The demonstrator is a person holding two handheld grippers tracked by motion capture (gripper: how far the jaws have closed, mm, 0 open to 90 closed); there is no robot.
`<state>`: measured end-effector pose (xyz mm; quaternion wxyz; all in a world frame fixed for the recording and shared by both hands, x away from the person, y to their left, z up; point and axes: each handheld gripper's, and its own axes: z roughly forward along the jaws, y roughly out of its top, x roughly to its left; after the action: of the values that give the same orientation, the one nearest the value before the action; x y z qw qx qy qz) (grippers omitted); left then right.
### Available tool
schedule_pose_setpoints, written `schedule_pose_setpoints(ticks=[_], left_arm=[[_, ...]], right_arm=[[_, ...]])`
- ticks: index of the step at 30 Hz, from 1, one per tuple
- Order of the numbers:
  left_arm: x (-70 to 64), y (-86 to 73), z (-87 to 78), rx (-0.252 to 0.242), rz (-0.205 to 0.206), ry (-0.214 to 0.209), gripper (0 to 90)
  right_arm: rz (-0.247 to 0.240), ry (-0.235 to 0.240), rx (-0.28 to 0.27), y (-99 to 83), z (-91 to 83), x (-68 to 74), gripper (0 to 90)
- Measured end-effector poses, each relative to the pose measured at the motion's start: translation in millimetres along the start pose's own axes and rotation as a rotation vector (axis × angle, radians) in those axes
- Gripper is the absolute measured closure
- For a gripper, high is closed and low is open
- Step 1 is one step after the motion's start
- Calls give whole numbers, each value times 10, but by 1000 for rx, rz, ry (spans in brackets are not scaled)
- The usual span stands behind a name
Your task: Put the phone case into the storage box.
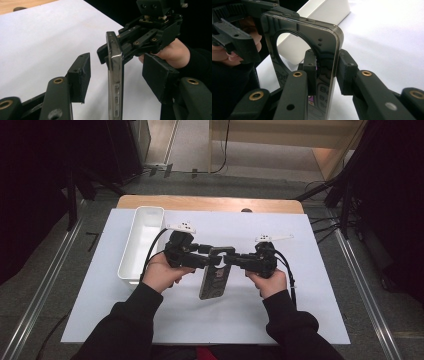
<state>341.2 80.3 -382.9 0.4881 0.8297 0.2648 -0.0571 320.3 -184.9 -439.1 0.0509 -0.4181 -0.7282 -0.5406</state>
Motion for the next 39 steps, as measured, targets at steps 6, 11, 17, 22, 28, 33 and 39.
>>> schedule_pose_setpoints(ticks=[6,11,17,22,28,33,39], left_arm=[[24,0,-17,-10,-26,27,361],[12,-1,-36,-15,-14,46,321],[-16,-7,-57,-23,-9,59,320],[-20,-24,-90,-48,-10,72,289],[-21,-51,-120,-59,-15,81,288],[-23,-87,-137,-73,-18,100,256],[-30,-134,-127,-78,-46,160,255]], right_arm=[[-2,-23,-10,11,-37,-17,713],[-4,-40,-16,20,-67,-33,713],[-3,-53,-20,32,-98,-40,713],[-7,-65,-29,45,-124,-45,713],[-14,-76,-34,62,-143,-43,713],[-31,-112,-31,81,-146,-30,713],[-29,-141,-31,105,-134,-24,712]])
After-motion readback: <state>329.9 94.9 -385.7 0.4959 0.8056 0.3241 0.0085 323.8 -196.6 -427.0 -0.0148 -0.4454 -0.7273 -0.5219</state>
